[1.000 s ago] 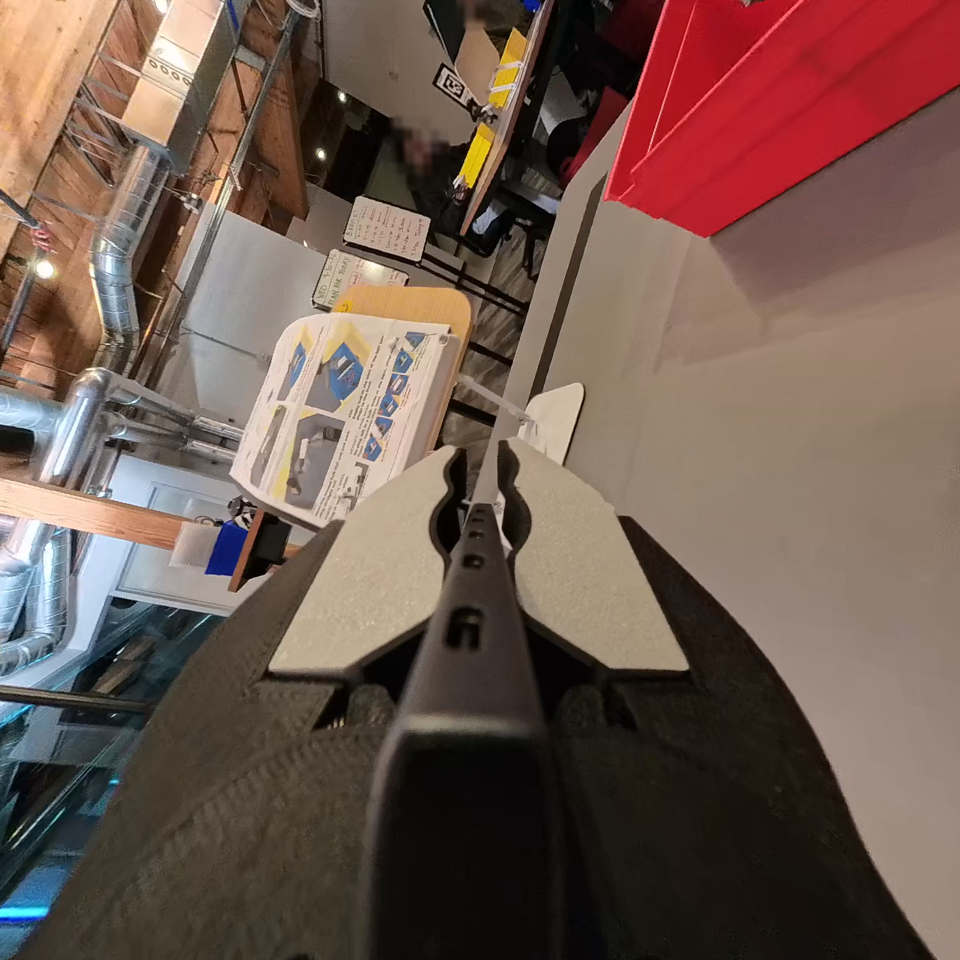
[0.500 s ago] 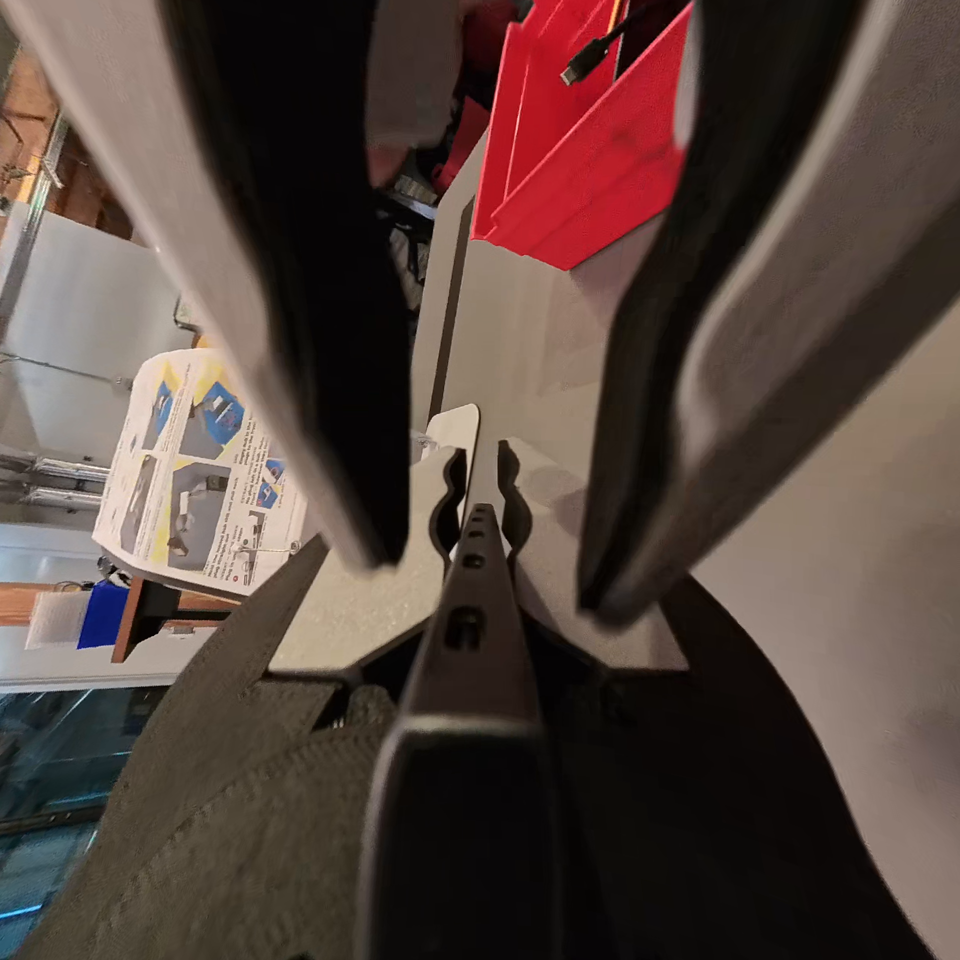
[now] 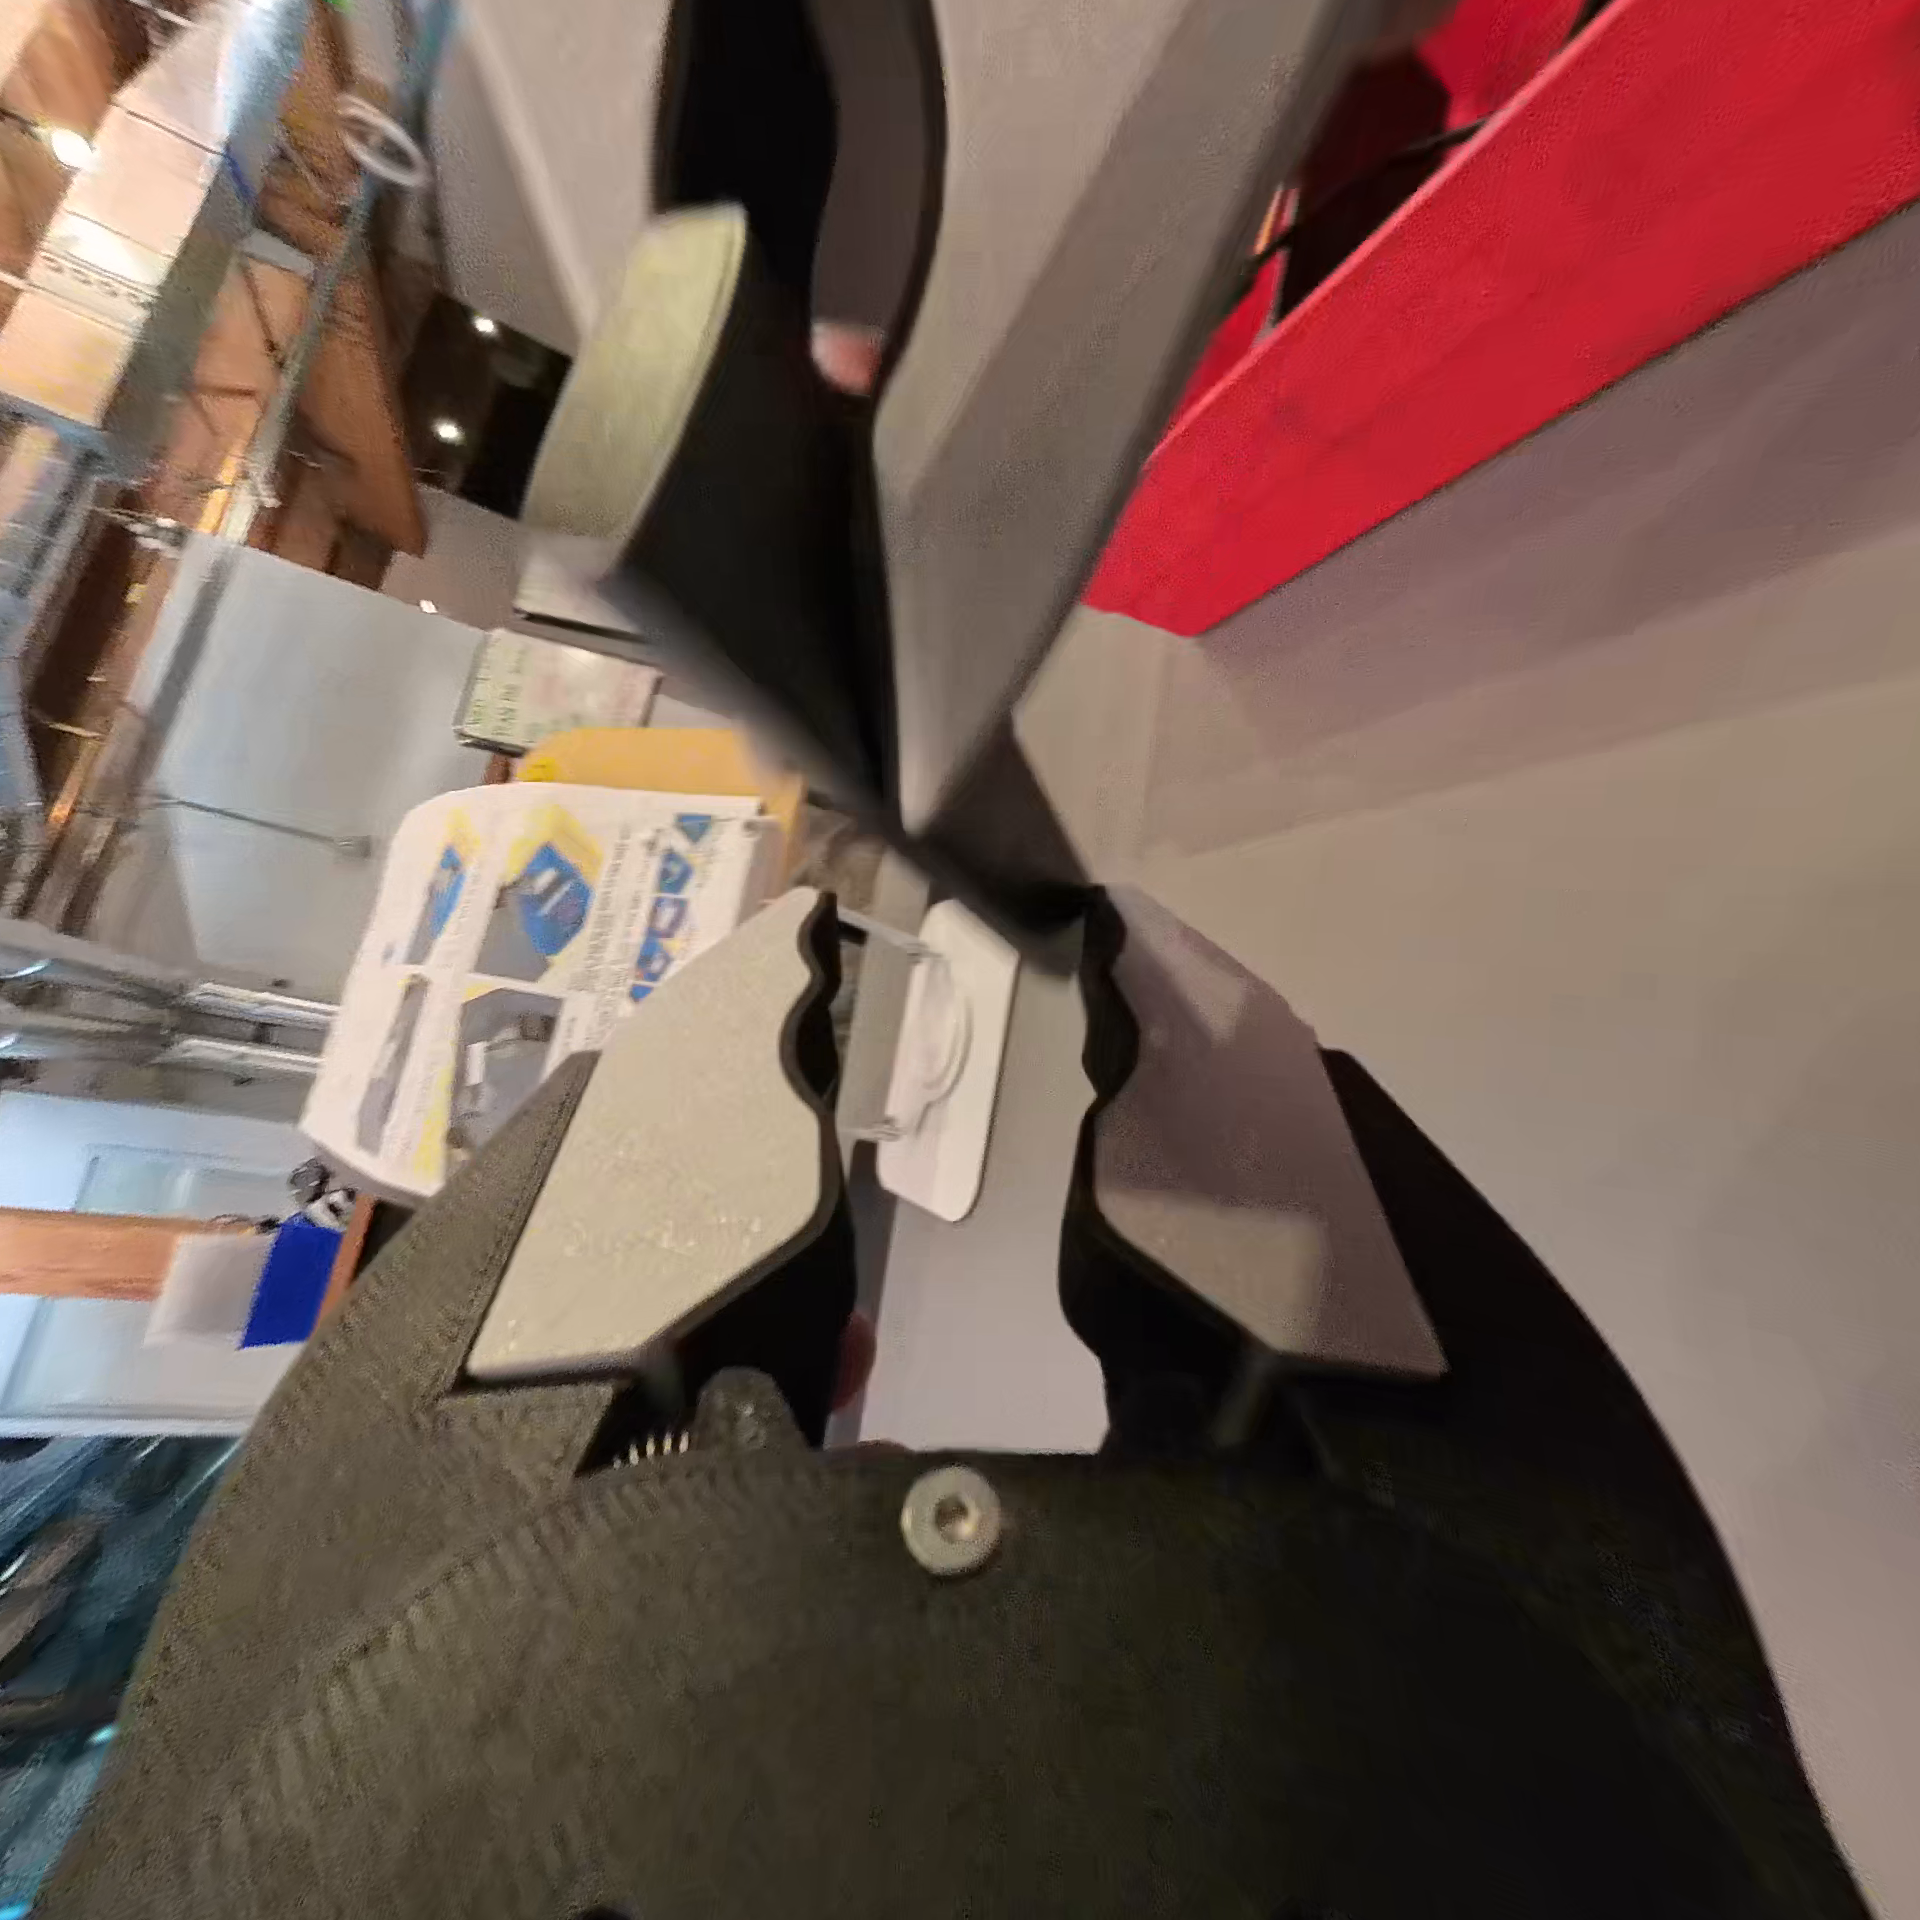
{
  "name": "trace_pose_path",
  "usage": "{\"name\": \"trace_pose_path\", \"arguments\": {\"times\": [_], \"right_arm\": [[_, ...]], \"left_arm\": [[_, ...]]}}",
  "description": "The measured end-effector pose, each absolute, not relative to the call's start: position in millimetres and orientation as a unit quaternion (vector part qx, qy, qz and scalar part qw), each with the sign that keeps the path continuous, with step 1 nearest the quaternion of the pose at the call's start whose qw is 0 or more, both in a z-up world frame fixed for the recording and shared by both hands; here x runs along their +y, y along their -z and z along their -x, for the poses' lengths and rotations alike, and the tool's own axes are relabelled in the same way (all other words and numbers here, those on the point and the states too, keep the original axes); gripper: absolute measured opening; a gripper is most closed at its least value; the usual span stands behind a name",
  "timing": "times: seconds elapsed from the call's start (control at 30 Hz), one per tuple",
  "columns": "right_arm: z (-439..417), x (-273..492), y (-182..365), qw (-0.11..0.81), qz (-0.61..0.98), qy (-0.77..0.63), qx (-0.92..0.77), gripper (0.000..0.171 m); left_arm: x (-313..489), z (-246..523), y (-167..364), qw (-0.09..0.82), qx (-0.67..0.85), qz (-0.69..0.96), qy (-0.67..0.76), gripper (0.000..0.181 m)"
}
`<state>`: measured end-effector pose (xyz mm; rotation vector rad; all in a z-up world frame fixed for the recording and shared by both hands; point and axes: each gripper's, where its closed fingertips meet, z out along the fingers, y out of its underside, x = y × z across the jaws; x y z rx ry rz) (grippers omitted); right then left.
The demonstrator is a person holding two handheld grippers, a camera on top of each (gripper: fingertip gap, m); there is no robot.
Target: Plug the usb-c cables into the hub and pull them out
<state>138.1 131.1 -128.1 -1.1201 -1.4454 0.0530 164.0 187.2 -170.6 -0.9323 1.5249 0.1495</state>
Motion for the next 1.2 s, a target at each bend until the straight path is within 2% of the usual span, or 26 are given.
{"name": "trace_pose_path", "arguments": {"times": [0.03,0.2,0.37,0.6,0.93,1.2], "right_arm": [[-151.0,136.9,123.9,0.61,0.497,-0.009,-0.617,0.006],[-235.0,175.6,103.7,0.611,0.564,0.083,-0.549,0.007],[-349.1,217.1,90.9,0.599,0.649,0.175,-0.436,0.007],[-456.1,245.5,147.7,0.515,0.764,0.175,-0.348,0.008],[-482.9,256.3,257.1,0.354,0.876,0.074,-0.32,0.007],[-444.8,265.2,289.2,0.28,0.883,-0.012,-0.376,0.015]], "left_arm": [[189.1,-161.4,163.7,0.632,0.656,0.408,-0.064,0.044],[195.8,-145.3,125.3,0.676,0.61,0.406,-0.08,0.044],[204.0,-132.6,121.9,0.672,0.609,0.403,-0.119,0.037],[210.9,-123.8,146.2,0.639,0.63,0.417,-0.145,0.033],[213.1,-109.6,178.0,0.595,0.659,0.433,-0.152,0.032],[207.8,-95.3,194.2,0.569,0.676,0.442,-0.156,0.032]]}}
